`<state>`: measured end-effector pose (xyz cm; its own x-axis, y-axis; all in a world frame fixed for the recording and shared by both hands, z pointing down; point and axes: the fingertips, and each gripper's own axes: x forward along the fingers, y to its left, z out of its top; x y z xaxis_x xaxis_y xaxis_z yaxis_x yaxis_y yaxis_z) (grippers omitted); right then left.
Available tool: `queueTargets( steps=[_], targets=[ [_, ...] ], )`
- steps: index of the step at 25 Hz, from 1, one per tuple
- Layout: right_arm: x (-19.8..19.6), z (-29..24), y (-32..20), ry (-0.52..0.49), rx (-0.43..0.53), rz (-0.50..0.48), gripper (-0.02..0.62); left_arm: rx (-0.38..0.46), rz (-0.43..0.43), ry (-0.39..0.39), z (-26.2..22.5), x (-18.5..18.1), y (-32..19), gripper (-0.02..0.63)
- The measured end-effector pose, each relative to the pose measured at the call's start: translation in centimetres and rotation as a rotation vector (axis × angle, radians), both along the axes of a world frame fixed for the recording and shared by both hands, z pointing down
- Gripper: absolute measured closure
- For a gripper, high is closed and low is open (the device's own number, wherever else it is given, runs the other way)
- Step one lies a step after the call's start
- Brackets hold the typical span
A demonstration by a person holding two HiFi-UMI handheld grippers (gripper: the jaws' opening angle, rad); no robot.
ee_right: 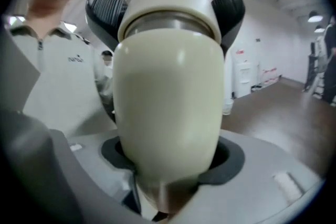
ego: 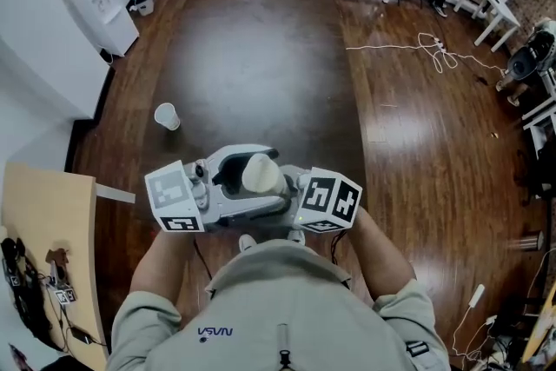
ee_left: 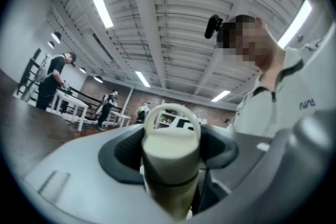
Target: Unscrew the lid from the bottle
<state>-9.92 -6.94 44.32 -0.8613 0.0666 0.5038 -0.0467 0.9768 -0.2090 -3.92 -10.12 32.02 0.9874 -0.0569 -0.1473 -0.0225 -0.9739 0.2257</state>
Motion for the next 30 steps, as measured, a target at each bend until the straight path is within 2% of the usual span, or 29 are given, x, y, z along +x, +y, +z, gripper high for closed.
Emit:
queueTargets(
  steps=[3, 6, 9, 13, 17, 21, 25, 30],
  targets=[
    [0.1, 1.2, -3.5, 0.076, 0.152, 0.219, 0.295, 0.065, -0.176, -0.088, 1.0, -0.1, -1.6, 0.301],
    [0.5, 1.9, -5.2, 0.097, 0.219, 0.344, 0.295, 0.115, -0.294, -0.153, 2.0, 0.1, -2.3, 0.301],
    [1.0, 2.3, -5.7, 0.091, 0.228, 0.387, 0.295, 0.123, -0.337, -0.17, 2.4, 0.6, -2.6, 0.301],
    [1.1, 3.1, -5.9, 0.12, 0.246, 0.396, 0.295, 0.121, -0.377, -0.117, 1.0, -0.3, -2.7, 0.301],
    [1.4, 3.5, -6.6, 0.081, 0.244, 0.447, 0.295, 0.152, -0.461, -0.094, 0.1, -1.9, -3.5, 0.301],
    [2.5, 3.6, -7.7, 0.029, 0.258, 0.515, 0.295, 0.131, -0.543, -0.105, 1.8, -3.2, -4.8, 0.301],
    [4.1, 4.5, -9.3, -0.028, 0.252, 0.612, 0.295, 0.1, -0.601, -0.167, 6.4, -4.5, -6.0, 0.302],
    [5.9, 7.2, -10.4, -0.02, 0.269, 0.684, 0.295, 0.076, -0.63, -0.323, 14.4, -5.5, -6.6, 0.302]
  ],
)
